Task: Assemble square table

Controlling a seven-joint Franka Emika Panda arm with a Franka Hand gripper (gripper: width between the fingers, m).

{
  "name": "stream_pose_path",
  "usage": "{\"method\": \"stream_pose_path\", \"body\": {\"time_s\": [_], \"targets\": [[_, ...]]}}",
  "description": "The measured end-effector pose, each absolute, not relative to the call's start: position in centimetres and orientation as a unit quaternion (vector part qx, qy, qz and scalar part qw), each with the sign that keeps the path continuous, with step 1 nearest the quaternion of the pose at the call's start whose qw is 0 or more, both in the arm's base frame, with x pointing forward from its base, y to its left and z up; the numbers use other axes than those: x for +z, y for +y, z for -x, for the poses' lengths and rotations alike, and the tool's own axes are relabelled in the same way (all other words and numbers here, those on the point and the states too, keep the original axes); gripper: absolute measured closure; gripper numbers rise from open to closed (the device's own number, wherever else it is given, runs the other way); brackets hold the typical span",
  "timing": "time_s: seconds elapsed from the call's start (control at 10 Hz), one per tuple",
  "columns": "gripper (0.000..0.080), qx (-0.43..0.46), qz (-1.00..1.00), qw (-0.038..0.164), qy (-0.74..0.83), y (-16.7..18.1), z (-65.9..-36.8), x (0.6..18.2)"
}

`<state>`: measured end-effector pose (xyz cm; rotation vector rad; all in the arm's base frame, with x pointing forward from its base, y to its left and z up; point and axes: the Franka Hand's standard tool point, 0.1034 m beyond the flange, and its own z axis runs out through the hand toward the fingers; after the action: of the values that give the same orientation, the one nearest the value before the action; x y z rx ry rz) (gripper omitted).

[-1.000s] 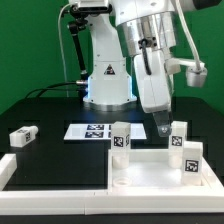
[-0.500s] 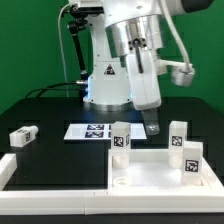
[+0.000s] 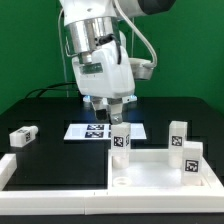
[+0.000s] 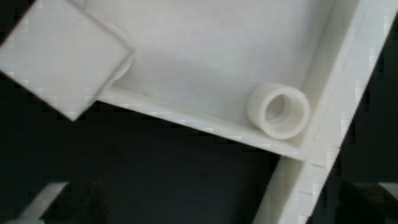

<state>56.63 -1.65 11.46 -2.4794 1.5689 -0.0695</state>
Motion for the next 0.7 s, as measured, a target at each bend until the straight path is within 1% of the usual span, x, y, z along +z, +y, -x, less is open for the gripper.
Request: {"method": "stream_pose_path", "body": {"time_s": [0.3, 0.4, 0.5, 0.6, 0.7], "targets": [[0.0151, -0.034, 0.892, 0.099, 0.439, -1.7, -56.6, 11.4], [0.0151, -0.038, 0.916, 0.095, 0.388, -2.3, -56.2, 11.1], [0.0151, -0.037, 0.936, 0.089, 0.338, -4.0, -55.1, 10.4], [0.0151, -0.040, 0.946, 0.084, 0.310, -5.8, -53.8, 10.1], [0.0151, -0.044, 0.968, 0.078, 0.234, -8.1, -52.1, 9.9]]}}
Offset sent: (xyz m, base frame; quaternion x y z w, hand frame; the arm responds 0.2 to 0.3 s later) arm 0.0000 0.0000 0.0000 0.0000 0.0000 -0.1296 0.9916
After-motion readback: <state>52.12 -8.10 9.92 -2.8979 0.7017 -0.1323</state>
